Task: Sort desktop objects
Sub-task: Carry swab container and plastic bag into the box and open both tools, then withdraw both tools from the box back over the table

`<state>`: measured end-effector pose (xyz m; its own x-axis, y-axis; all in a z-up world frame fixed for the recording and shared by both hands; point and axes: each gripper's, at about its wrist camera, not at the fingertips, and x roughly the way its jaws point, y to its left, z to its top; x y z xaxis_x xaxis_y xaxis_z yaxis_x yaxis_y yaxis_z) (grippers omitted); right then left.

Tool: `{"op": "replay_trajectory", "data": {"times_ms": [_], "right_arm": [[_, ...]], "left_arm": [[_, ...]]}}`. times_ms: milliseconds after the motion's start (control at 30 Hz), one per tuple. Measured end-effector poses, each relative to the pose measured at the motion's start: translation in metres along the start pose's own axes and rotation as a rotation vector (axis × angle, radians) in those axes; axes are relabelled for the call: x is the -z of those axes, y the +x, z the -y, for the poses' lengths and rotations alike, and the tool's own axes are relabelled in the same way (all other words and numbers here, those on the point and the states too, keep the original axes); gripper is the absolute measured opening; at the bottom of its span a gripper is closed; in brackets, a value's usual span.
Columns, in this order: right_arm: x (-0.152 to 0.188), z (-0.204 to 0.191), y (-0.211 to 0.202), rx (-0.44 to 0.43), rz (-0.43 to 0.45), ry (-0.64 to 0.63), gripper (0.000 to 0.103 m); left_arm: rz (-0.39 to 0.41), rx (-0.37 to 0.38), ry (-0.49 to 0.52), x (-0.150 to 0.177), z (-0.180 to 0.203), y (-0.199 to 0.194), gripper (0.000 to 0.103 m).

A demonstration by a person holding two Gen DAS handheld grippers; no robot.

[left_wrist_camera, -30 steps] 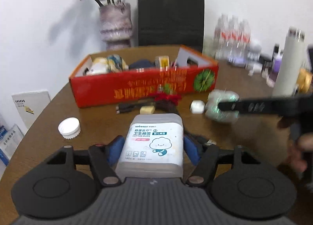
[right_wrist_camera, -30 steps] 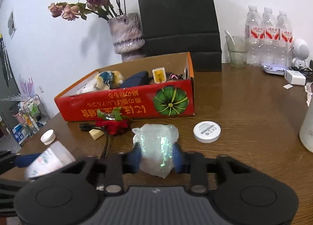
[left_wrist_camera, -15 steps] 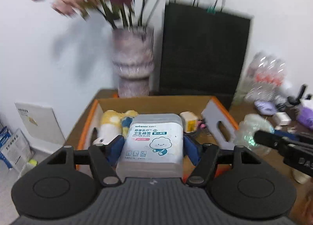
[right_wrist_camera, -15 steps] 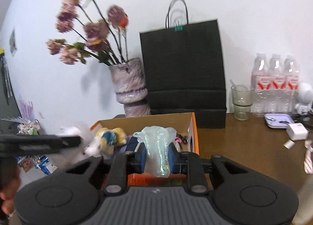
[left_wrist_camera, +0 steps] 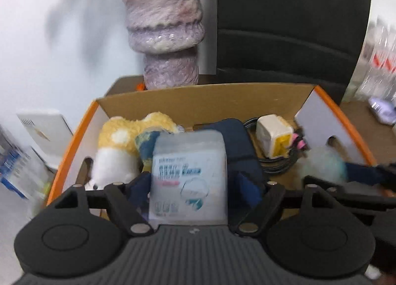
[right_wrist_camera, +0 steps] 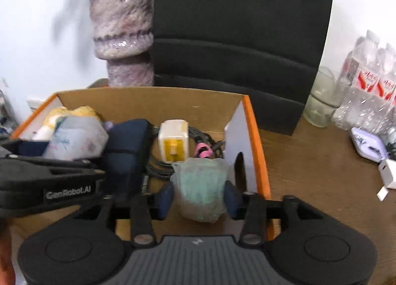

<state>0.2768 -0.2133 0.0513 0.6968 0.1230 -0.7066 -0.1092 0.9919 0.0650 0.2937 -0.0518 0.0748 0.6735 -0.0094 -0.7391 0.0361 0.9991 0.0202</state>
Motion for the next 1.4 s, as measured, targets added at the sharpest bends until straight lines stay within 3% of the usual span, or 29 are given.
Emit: {"op": "replay_trajectory", "data": {"times_ms": [100,200,267,433,533,633,767,833,967,1067,1200,1267,1400], "right_arm": [[-0.007,0.009,-0.018,-0.036,0.027,0.069,0.059],[-0.012,0.009,-0.039,-0.019,0.047,0.081,0.065],[-0.012,0.008,-0.056,-0.024,0.056,0.070,0.066],[0.003,0.007,-0.103,-0.049,0.076,0.066,0.077],[0.031,0.005,-0.136,-0.109,0.118,0.070,0.081],[0.073,0.001,-0.165,-0.137,0.191,0.076,0.087],[0.140,0.003,-0.189,-0.105,0.212,0.059,0.087],[0.176,0.003,-0.199,-0.084,0.217,0.031,0.087],[0.229,0.000,-0.213,-0.078,0.168,-0.012,0.087],[0.260,-0.001,-0.225,-0.090,0.161,0.029,0.091],[0.287,-0.008,-0.229,-0.089,0.127,-0.025,0.094],[0.292,-0.011,-0.229,-0.064,0.112,-0.030,0.094],[0.294,-0.012,-0.230,-0.094,0.100,-0.022,0.094]], "left_arm": [[0.024,0.001,-0.064,-0.001,-0.011,-0.020,0.084],[0.016,-0.013,-0.079,-0.005,-0.021,-0.038,0.084],[0.011,-0.019,-0.093,-0.005,-0.027,-0.056,0.091],[0.046,-0.047,-0.041,0.013,-0.034,-0.108,0.102],[0.154,-0.040,0.007,0.046,-0.038,-0.149,0.103],[0.229,-0.027,-0.028,0.090,-0.044,-0.183,0.103],[0.324,0.007,-0.077,0.179,-0.051,-0.214,0.103],[0.360,-0.018,-0.102,0.217,-0.049,-0.224,0.103],[0.315,-0.027,-0.066,0.272,-0.034,-0.227,0.103],[0.304,-0.046,-0.021,0.296,-0.025,-0.224,0.103],[0.274,-0.038,0.002,0.313,-0.023,-0.218,0.103],[0.254,-0.050,-0.017,0.316,-0.023,-0.214,0.103],[0.226,-0.049,-0.022,0.319,-0.024,-0.210,0.103]]}}
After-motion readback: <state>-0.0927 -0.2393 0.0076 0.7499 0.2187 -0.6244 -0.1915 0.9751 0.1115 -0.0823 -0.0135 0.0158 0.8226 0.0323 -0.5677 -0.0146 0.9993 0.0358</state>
